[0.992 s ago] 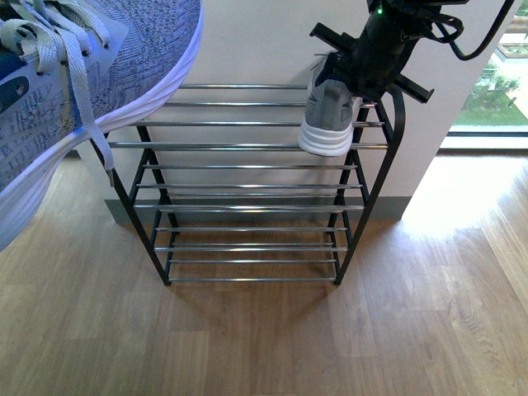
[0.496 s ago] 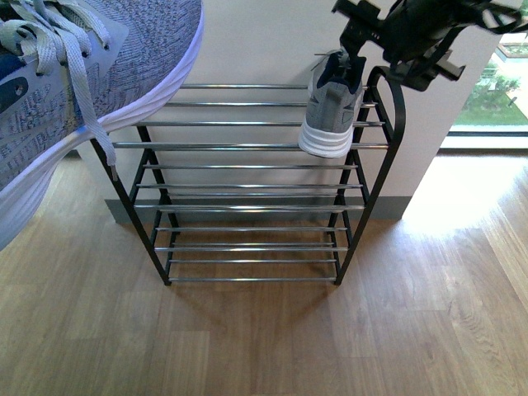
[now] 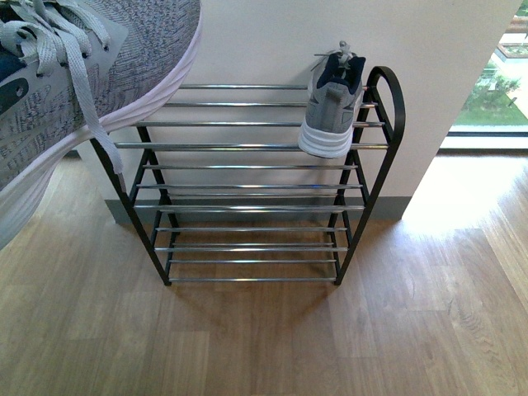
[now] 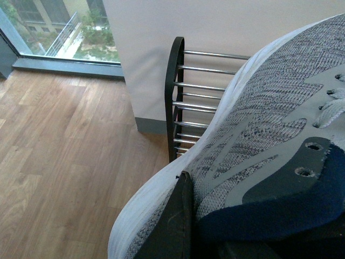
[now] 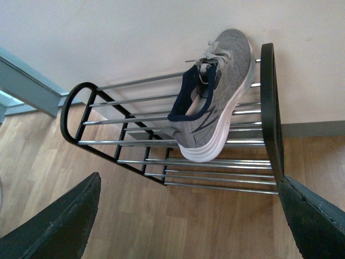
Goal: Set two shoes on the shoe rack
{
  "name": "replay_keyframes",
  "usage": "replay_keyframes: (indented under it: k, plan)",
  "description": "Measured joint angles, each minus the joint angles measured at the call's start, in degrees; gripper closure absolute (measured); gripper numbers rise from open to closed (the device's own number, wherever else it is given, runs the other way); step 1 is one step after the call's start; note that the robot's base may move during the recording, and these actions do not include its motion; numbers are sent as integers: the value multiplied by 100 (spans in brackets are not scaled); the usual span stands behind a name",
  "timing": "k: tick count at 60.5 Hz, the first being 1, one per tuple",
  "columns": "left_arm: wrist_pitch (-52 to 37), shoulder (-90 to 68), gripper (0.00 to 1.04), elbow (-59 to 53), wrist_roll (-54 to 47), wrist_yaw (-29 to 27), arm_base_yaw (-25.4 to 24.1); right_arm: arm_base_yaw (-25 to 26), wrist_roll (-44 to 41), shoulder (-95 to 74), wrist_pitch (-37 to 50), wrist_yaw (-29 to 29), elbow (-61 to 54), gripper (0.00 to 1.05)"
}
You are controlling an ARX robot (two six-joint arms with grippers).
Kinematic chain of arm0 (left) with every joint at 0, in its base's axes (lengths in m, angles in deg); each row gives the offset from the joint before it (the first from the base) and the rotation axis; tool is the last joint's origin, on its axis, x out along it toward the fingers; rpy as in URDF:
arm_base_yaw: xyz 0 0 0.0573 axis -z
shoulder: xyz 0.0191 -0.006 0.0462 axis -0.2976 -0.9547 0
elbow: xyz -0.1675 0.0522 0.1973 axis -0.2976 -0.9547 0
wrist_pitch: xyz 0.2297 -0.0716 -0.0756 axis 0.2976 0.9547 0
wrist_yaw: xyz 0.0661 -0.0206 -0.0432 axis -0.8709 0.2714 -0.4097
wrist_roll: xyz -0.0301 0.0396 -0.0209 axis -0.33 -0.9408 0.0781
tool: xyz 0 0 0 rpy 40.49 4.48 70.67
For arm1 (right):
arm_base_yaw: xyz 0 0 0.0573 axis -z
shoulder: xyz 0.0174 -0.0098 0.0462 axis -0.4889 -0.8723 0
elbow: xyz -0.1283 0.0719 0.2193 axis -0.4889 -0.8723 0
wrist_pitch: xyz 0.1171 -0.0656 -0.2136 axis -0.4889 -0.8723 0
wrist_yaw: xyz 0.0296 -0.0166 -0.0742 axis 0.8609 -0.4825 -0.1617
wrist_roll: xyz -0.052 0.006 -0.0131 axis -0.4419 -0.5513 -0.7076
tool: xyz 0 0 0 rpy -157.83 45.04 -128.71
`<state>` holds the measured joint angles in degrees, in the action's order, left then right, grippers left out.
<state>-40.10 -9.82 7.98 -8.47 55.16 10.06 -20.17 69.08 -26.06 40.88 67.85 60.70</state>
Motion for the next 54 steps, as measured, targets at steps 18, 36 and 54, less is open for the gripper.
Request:
replay_keyframes:
  k: [18, 36, 54]
  plan:
    - [0, 0, 103, 0, -2, 0, 0, 1366, -321, 2249, -229, 901, -1464, 9]
    - [0, 0, 103, 0, 0, 7, 0, 1646, -503, 2579, 321, 693, -1862, 14]
    - [0, 0, 103, 0, 0, 7, 0, 715, -1318, 3589, 2057, -804, -3318, 64]
